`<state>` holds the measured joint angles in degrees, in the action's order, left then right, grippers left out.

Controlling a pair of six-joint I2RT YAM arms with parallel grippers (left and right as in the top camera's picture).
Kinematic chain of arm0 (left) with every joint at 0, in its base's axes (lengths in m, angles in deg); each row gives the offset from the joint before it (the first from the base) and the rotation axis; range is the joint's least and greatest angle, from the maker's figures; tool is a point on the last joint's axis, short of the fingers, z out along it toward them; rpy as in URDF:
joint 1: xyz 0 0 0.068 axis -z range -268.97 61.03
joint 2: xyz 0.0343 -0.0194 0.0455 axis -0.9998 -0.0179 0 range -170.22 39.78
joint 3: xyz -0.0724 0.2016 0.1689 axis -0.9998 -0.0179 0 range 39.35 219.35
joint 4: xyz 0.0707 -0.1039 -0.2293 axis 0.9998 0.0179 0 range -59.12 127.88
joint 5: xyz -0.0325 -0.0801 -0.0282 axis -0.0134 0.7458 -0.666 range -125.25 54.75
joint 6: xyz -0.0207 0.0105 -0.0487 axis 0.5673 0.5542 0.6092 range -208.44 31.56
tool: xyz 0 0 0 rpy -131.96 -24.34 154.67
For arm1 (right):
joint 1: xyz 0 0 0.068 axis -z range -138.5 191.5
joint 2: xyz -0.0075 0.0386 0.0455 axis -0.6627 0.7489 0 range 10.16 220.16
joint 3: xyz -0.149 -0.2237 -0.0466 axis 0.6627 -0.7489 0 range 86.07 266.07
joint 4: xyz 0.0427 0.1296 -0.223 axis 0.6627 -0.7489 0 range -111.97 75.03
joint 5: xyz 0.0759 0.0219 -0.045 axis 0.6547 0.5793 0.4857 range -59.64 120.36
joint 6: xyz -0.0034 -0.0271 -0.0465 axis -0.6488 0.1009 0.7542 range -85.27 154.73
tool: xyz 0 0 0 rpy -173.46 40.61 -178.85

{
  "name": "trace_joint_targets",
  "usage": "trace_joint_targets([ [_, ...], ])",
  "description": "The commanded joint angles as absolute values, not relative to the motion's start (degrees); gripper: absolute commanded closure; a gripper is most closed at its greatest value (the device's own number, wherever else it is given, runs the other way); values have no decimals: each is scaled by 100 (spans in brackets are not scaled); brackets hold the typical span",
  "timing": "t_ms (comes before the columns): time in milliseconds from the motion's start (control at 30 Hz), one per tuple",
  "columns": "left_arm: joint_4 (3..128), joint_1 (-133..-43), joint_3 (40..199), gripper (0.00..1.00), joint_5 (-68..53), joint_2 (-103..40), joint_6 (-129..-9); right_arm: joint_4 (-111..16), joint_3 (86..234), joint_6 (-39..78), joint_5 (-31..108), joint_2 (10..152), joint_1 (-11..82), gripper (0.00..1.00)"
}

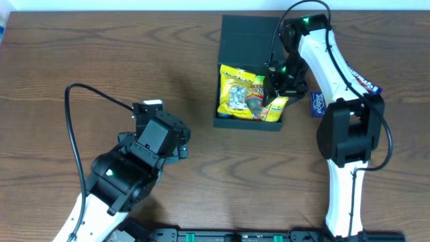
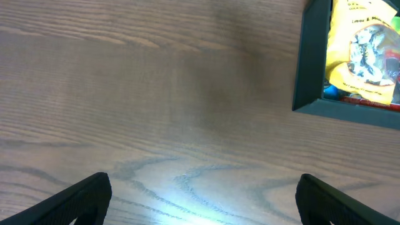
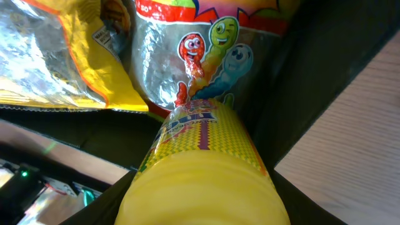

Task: Pack container
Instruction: 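Lower the Mentos tube into the box and open the right gripper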

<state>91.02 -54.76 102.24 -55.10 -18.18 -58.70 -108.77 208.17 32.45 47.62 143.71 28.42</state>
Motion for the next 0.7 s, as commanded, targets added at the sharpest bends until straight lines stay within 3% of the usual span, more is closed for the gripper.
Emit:
trace_joint_targets([
  [0,9126,-5487,10206,5,-5574,-1796,-5929,-10888,20885,3308,4469,14529,2733,99],
  [300,9126,-5487,10206,5,-5574,-1796,-5929,-10973,20885,3157,4189,14531,2687,96],
  [467,9126,-5487,10206,5,-5574,-1796,-5929,-10997,20885,3159,4170,14531,2652,86],
  [667,9126,-5487,10206,5,-5574,-1796,-5929,-10990,20885,3166,4165,14531,2619,67],
])
